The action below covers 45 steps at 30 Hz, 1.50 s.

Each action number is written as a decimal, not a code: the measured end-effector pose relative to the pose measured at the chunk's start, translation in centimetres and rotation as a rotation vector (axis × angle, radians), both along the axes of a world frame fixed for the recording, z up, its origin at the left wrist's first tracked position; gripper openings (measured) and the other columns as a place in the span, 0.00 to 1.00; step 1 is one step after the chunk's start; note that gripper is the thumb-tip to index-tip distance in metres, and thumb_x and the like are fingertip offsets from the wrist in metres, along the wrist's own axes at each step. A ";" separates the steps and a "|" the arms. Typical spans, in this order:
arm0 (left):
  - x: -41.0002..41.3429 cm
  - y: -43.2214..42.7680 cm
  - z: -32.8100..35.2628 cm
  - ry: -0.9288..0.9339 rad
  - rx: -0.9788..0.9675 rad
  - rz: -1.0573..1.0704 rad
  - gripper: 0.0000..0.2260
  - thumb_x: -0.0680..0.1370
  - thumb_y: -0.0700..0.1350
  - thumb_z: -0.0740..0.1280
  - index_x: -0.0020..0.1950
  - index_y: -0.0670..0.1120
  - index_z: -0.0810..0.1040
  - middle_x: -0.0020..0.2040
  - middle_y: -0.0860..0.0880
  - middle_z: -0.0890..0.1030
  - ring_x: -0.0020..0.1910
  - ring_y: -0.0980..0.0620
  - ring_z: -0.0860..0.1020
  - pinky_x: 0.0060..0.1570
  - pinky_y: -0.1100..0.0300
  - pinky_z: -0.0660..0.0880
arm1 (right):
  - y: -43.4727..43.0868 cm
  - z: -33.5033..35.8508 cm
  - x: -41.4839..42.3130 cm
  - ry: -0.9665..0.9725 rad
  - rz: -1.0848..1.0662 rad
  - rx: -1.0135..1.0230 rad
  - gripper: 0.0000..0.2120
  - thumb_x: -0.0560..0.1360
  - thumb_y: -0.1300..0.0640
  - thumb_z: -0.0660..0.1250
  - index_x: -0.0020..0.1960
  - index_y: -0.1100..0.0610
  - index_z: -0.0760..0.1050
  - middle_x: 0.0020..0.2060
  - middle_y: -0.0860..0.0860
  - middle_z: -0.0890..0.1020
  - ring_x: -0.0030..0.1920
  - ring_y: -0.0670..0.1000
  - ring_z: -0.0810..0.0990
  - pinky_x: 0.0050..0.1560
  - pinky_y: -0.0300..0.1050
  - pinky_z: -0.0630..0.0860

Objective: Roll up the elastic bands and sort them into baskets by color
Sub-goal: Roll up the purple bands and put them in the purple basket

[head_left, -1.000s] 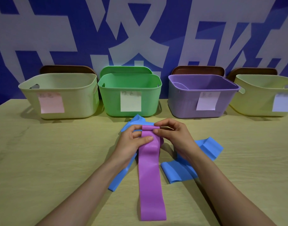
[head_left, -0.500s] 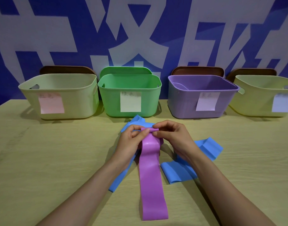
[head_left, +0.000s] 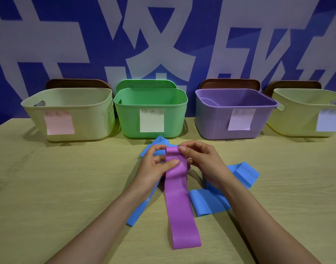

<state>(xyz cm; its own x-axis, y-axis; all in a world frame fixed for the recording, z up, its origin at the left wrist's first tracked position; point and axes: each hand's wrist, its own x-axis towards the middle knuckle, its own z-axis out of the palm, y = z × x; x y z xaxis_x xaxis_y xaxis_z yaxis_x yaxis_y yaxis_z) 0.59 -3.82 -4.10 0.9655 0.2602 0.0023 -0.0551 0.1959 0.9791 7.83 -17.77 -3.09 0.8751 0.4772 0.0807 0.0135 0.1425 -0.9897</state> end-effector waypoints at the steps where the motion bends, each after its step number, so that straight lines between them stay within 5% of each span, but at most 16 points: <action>1: 0.1 0.0 0.0 0.025 0.004 -0.005 0.17 0.71 0.34 0.72 0.58 0.44 0.73 0.47 0.41 0.83 0.41 0.49 0.82 0.38 0.59 0.80 | 0.0 0.0 0.0 0.011 -0.001 0.013 0.04 0.72 0.62 0.70 0.47 0.61 0.80 0.37 0.51 0.81 0.38 0.49 0.75 0.36 0.36 0.74; 12: 0.1 0.3 -0.1 -0.006 0.006 0.055 0.14 0.67 0.33 0.75 0.50 0.40 0.78 0.47 0.41 0.83 0.46 0.47 0.82 0.49 0.54 0.78 | 0.0 0.0 -0.1 0.003 0.038 0.019 0.10 0.67 0.74 0.71 0.42 0.60 0.80 0.38 0.53 0.83 0.39 0.47 0.80 0.40 0.37 0.78; 21: 0.3 0.3 -0.1 -0.050 -0.059 0.045 0.06 0.74 0.38 0.70 0.50 0.39 0.78 0.46 0.40 0.83 0.42 0.49 0.81 0.40 0.62 0.78 | -0.1 0.2 -0.1 -0.027 0.091 0.011 0.13 0.69 0.76 0.67 0.46 0.61 0.79 0.41 0.52 0.82 0.41 0.47 0.79 0.39 0.35 0.76; 24: 0.4 0.4 -0.2 -0.070 -0.015 0.065 0.07 0.72 0.37 0.71 0.49 0.42 0.79 0.46 0.42 0.83 0.44 0.47 0.82 0.44 0.59 0.78 | -0.1 0.0 0.0 -0.021 0.102 -0.019 0.09 0.73 0.67 0.68 0.52 0.59 0.78 0.44 0.51 0.82 0.41 0.47 0.79 0.38 0.37 0.74; 27: 0.4 0.5 -0.1 -0.079 0.038 0.091 0.10 0.71 0.36 0.72 0.51 0.41 0.79 0.48 0.43 0.83 0.48 0.47 0.81 0.50 0.54 0.77 | 0.0 -0.2 0.2 -0.035 0.075 -0.083 0.08 0.70 0.53 0.71 0.46 0.56 0.80 0.39 0.54 0.79 0.39 0.53 0.73 0.37 0.40 0.72; 30: 0.3 0.3 -0.1 -0.059 0.021 0.076 0.14 0.71 0.33 0.72 0.55 0.41 0.77 0.49 0.44 0.83 0.46 0.49 0.81 0.49 0.56 0.78 | 0.1 -0.2 0.2 -0.034 0.058 -0.059 0.09 0.68 0.51 0.72 0.43 0.55 0.81 0.37 0.53 0.78 0.40 0.54 0.70 0.37 0.41 0.70; 34: 0.1 0.0 -0.1 0.006 -0.030 0.015 0.17 0.71 0.32 0.72 0.57 0.40 0.74 0.45 0.40 0.84 0.37 0.49 0.83 0.37 0.60 0.79 | 0.0 -0.2 0.2 -0.067 0.018 -0.012 0.06 0.72 0.60 0.71 0.47 0.60 0.80 0.40 0.51 0.79 0.38 0.49 0.76 0.37 0.39 0.74; 45: 0.3 0.5 -0.2 -0.023 -0.056 -0.016 0.13 0.72 0.35 0.70 0.56 0.39 0.76 0.47 0.43 0.84 0.43 0.49 0.83 0.40 0.62 0.79 | -0.3 0.0 0.1 -0.119 0.033 -0.023 0.12 0.66 0.74 0.72 0.43 0.60 0.80 0.37 0.47 0.83 0.41 0.43 0.80 0.42 0.36 0.77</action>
